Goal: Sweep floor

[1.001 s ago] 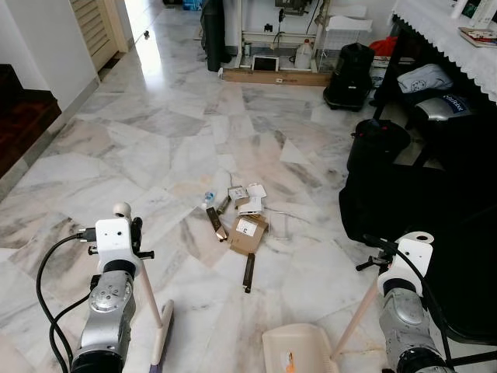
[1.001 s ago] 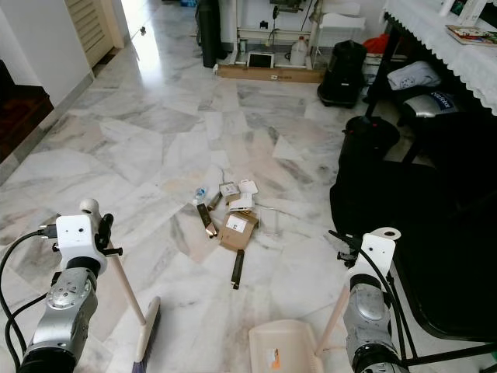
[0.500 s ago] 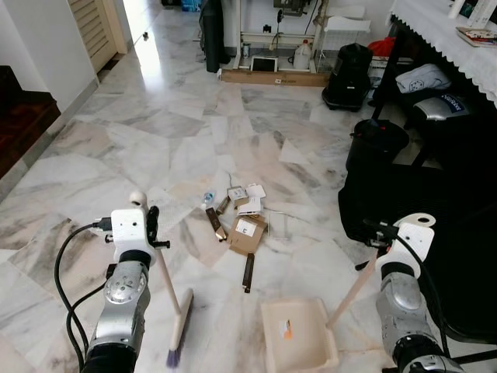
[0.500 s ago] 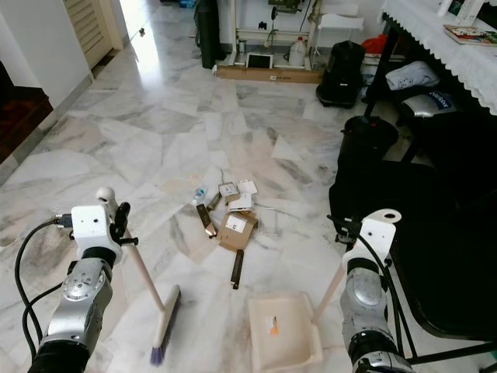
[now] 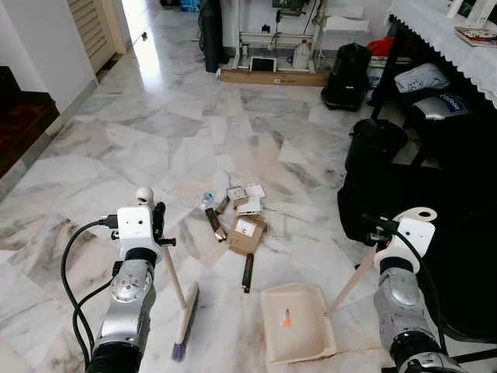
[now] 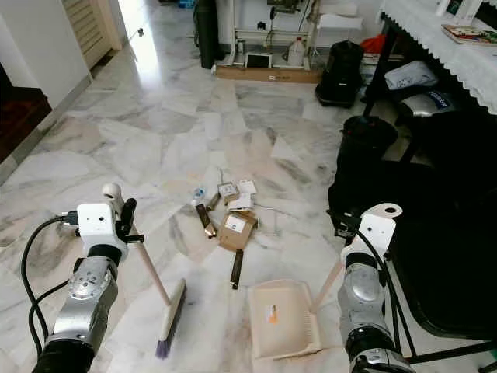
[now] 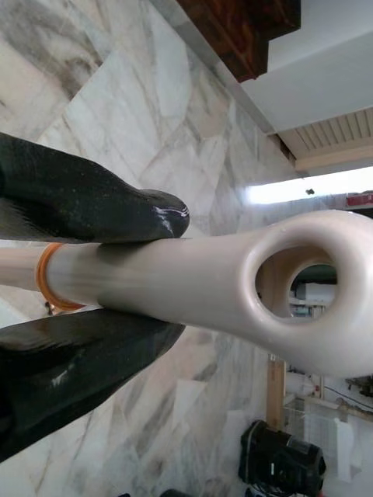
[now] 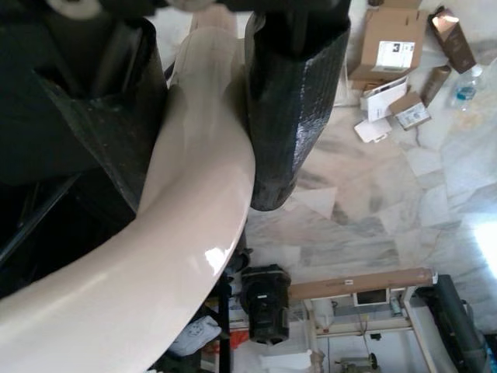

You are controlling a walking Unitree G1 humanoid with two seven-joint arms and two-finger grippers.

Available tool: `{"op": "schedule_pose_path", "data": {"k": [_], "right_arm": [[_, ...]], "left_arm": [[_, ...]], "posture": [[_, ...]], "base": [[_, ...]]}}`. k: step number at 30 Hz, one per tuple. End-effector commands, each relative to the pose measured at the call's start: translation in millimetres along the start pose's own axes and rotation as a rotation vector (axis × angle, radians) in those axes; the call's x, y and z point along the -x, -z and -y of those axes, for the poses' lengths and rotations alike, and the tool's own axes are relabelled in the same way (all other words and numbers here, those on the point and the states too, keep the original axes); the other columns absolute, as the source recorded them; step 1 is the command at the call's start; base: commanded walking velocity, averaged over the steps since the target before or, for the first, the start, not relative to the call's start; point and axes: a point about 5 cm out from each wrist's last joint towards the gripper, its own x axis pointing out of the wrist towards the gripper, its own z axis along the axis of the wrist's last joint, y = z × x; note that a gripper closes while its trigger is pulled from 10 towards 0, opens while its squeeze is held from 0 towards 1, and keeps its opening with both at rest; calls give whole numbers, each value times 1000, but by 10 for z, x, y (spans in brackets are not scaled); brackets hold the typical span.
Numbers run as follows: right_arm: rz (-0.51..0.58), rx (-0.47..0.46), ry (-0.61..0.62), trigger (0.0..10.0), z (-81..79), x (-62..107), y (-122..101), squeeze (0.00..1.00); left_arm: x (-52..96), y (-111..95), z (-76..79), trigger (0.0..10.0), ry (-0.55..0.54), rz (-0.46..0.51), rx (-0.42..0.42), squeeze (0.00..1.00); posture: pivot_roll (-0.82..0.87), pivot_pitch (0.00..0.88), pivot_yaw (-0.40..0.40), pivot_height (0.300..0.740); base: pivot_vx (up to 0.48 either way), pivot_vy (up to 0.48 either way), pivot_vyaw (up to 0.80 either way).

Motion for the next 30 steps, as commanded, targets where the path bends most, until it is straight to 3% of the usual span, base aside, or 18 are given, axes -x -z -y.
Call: {"op": "schedule_pose_path", "data": {"k": [1, 11, 30], "right_arm": [[73, -11, -2, 10000, -17, -56, -154, 0], [65, -14, -18, 10000, -64, -56, -148, 0], [80, -40, -52, 10000, -123, -72, -188, 0]], "left_arm": [[-27, -155, 3, 10000, 2, 78, -3, 0], [-19, -158, -9, 10000, 0, 80, -6, 0], [-69, -207, -22, 10000, -11, 92, 13, 0]], "posture": [[-30, 0, -25, 740], [-25, 0, -27, 740], [-21, 0, -35, 740]], "base": [[0, 0, 0], [0, 0, 0], [293, 0, 0]]}}
